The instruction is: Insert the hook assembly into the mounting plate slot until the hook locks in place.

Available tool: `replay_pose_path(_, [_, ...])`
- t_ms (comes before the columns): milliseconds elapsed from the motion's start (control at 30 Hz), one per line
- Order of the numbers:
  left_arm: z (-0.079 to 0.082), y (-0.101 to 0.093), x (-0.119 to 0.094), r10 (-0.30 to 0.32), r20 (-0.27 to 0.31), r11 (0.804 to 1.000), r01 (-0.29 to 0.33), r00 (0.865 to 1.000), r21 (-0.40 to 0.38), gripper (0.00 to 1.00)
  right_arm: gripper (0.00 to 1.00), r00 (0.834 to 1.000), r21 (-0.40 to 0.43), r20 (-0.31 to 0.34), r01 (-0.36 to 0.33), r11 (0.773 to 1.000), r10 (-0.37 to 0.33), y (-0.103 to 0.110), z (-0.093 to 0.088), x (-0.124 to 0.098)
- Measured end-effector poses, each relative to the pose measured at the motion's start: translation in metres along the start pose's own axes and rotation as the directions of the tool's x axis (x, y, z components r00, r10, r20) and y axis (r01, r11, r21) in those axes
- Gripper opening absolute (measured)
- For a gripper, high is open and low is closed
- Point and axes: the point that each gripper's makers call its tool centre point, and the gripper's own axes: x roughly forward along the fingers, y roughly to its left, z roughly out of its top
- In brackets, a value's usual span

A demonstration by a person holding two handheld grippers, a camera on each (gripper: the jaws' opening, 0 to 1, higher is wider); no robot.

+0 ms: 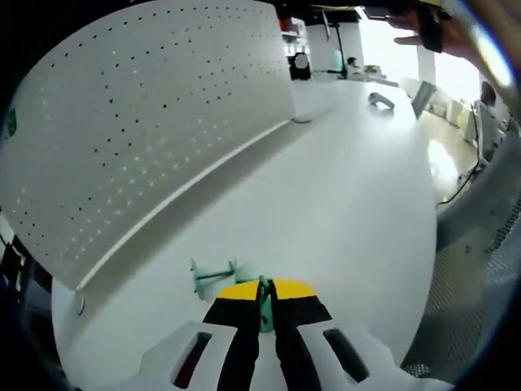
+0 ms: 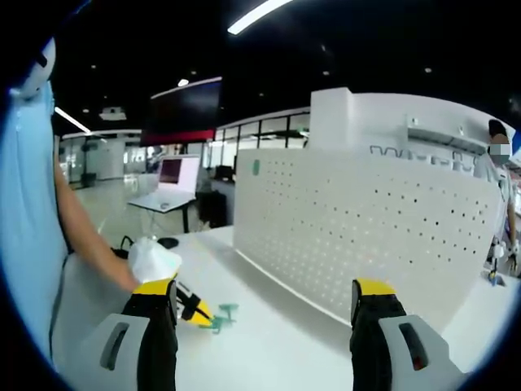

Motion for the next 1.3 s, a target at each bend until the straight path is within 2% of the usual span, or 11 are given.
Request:
replay_pose_path(433, [-0.003,0.007,-0.006,0.001,-0.005,1.0,-0.001,1.0,0.001,0.03,0.89,1.0,-0.003,-0.001,-0.005,1.0,0.005,0.0,0.0,0.003])
replay_pose_path(633, [0.001,0.014,-0.013,0.005,0.016,1.0,-0.005,1.0,-0.002,0.03,0.89,1.0,-0.006,0.0,-0.006,1.0,0.006,0.002,0.001,0.003])
replay_pose_path(967, [0.018,0.03,-0.037,0.029,0.09,0.999,-0.026,0.996,-0.035,0.02,0.89,1.0,-0.013,-0.001,-0.011,1.0,0.011,0.004,0.004,0.005])
replay_pose_path(1133, [0.036,0.039,-0.053,0.04,0.153,0.998,-0.032,0.987,-0.06,0.02,0.89,1.0,-0.02,0.001,-0.016,1.0,0.016,0.005,0.007,0.006])
replay_pose_path(1300, [0.06,0.044,-0.072,0.041,0.232,0.997,-0.024,0.972,-0.074,0.02,0.89,1.0,-0.023,0.0,-0.021,1.0,0.021,0.007,0.009,0.006])
